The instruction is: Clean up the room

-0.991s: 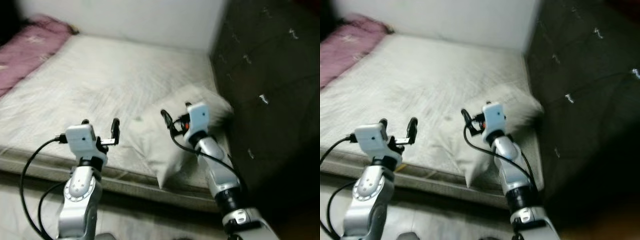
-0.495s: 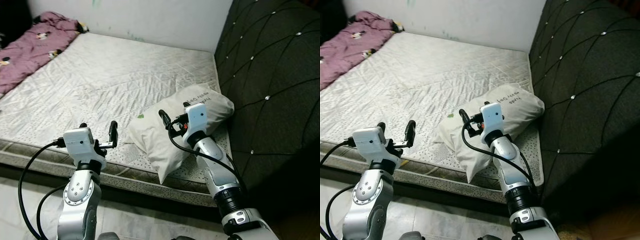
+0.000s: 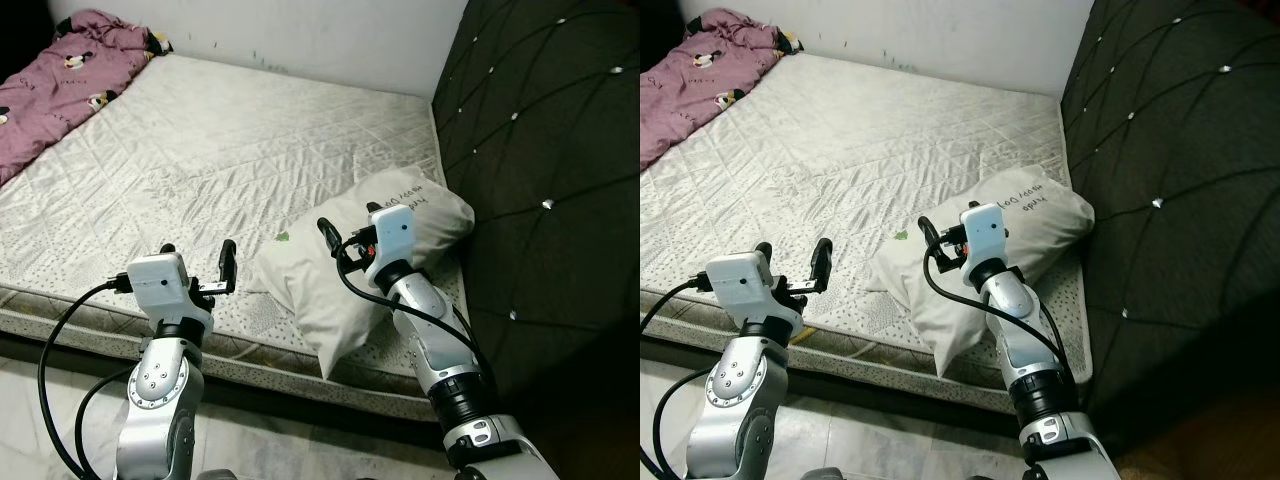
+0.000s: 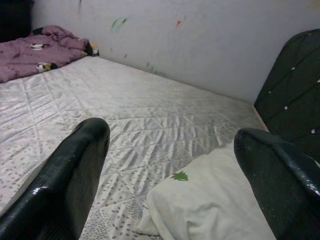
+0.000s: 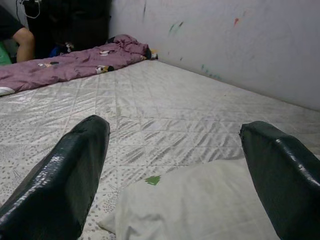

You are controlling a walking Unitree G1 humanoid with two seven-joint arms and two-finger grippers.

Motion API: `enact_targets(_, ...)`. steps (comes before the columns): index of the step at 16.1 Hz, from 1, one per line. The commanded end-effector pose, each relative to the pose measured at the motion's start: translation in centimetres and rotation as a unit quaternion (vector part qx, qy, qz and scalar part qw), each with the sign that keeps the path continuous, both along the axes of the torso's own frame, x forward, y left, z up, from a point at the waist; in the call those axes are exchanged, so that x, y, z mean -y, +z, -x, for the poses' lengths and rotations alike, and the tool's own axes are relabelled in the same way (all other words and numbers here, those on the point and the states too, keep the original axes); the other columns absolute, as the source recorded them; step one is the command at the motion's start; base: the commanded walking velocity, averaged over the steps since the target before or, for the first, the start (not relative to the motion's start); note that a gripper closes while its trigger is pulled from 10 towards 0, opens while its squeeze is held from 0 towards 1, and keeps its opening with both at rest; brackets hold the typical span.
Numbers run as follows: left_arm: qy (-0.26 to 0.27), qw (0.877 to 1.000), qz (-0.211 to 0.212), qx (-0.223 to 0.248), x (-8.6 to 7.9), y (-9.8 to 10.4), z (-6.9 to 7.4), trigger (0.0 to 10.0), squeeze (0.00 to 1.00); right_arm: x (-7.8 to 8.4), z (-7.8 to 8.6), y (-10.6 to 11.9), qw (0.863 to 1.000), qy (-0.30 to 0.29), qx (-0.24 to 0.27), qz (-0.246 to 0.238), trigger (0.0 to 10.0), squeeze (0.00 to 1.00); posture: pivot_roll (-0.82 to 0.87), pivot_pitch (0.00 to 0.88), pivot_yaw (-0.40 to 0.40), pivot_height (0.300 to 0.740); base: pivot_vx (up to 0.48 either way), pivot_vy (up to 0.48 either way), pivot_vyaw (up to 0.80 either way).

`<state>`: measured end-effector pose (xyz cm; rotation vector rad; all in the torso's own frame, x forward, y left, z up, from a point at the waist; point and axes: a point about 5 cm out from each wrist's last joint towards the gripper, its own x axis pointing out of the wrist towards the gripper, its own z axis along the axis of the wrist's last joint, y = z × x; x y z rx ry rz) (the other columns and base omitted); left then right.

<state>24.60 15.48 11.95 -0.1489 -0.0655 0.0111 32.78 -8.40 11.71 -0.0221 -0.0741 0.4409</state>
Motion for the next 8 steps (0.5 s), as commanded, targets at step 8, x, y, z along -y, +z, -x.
enact_targets(8, -0.011, 1.0, -0.001, 0.006, 0.3, 0.2, -0.32, 10.0, 0.0, 0.25, -0.34, 0.31, 1.0, -0.003, 0.007, 0.005, 10.0, 0.0, 0.04, 0.0, -0.087, 0.74, 0.094, 0.0, 0.0)
